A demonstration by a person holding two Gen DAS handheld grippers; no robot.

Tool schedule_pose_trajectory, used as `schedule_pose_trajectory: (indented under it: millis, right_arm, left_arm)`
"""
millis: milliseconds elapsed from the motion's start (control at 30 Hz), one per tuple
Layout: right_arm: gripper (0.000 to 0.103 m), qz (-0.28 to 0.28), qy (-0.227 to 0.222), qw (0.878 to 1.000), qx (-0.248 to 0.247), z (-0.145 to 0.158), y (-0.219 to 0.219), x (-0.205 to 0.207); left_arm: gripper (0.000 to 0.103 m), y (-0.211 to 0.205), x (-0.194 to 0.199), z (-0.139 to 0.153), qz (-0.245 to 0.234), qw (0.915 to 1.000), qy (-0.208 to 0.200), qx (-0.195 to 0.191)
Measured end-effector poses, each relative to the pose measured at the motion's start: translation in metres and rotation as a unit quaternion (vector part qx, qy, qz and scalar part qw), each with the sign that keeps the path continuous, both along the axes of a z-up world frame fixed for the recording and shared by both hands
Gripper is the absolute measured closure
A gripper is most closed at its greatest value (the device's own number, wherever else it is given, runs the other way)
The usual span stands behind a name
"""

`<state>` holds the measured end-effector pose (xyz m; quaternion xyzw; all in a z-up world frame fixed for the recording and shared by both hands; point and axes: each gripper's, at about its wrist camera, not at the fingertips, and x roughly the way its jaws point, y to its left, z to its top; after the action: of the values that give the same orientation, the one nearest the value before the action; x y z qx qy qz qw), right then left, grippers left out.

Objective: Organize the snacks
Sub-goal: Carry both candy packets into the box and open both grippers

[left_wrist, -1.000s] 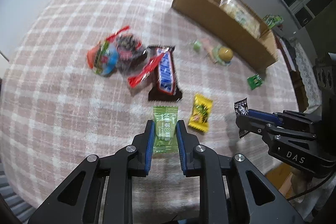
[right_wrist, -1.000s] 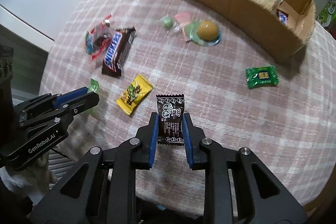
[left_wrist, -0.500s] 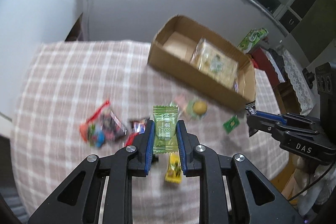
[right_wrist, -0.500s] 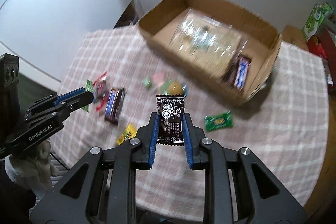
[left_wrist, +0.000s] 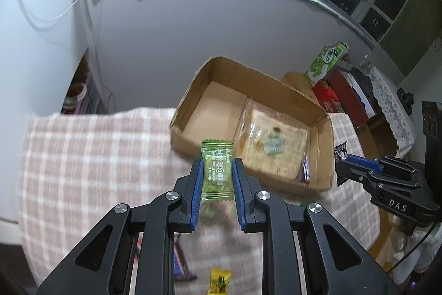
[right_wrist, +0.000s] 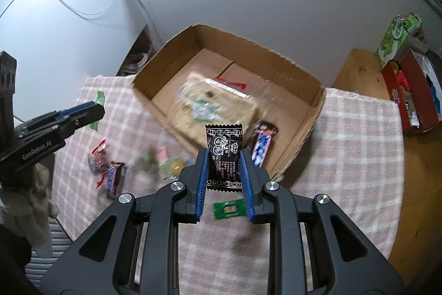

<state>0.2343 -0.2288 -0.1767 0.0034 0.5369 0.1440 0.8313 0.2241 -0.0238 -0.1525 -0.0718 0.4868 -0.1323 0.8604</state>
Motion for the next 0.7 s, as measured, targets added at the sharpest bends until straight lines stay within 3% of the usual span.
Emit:
schedule_pose_trajectory:
  millis: [367,700]
  right_arm:
    - [0.08,-0.022,0.007,1.0,-0.012,-0.015,-0.014,0.046]
    - [0.08,-0.026,0.026,0.999,-0.014,-0.034,-0.013,0.065]
  left_arm:
    - [0.084,-0.026,0.041,-0.005,-0.003,1.0,0.006,-0.004]
    - [0.084,-0.034,0.056,-0.018,-0.01,0.9996,0.025,0.0]
